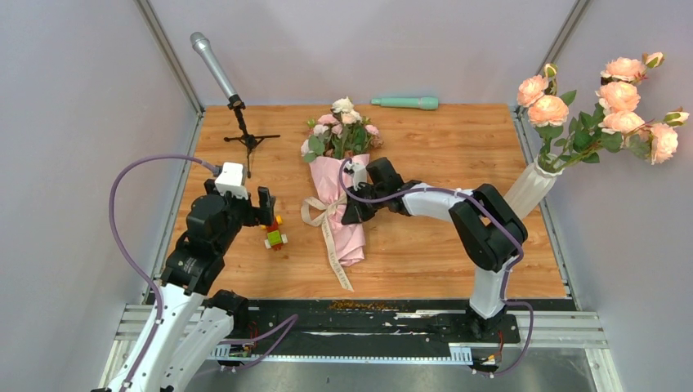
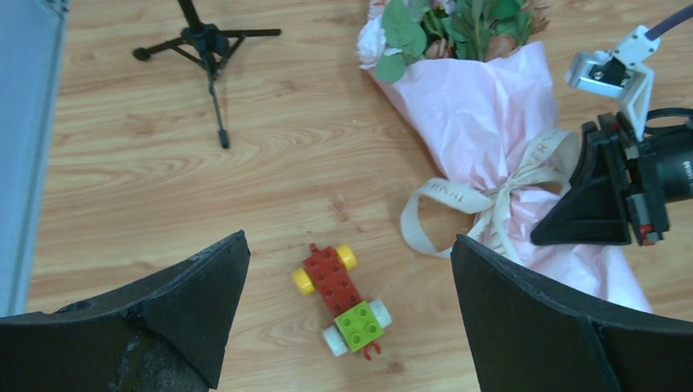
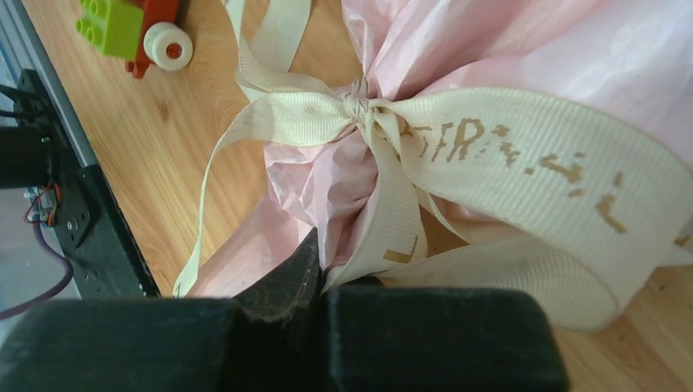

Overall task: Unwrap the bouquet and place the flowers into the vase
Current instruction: Move the fake flower to the center of the board, then untie the ribbon from the wrapping paper.

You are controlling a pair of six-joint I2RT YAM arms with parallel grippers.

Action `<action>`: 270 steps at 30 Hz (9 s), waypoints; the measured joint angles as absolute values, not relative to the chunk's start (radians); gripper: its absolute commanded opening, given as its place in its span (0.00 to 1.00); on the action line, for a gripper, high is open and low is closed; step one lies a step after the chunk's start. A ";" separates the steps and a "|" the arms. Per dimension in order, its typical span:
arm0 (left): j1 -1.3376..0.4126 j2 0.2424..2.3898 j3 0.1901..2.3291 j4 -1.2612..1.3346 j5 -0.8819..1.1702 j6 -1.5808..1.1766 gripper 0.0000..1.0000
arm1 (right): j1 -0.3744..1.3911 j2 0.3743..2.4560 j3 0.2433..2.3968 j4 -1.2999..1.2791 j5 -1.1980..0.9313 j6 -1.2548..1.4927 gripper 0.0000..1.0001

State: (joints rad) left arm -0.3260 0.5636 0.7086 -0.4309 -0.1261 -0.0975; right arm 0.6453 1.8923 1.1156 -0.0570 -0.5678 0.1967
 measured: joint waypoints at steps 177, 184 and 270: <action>-0.641 1.338 1.013 -0.588 -0.036 -0.057 0.00 | 0.628 1.627 0.735 0.342 -0.294 0.544 0.00; -0.641 1.338 1.013 -0.588 -0.038 -0.057 0.00 | 0.714 1.585 0.735 0.338 -0.241 0.503 0.00; -0.641 1.395 1.013 -0.611 -0.027 -0.057 0.00 | 0.577 1.656 0.873 0.329 -0.566 0.434 0.00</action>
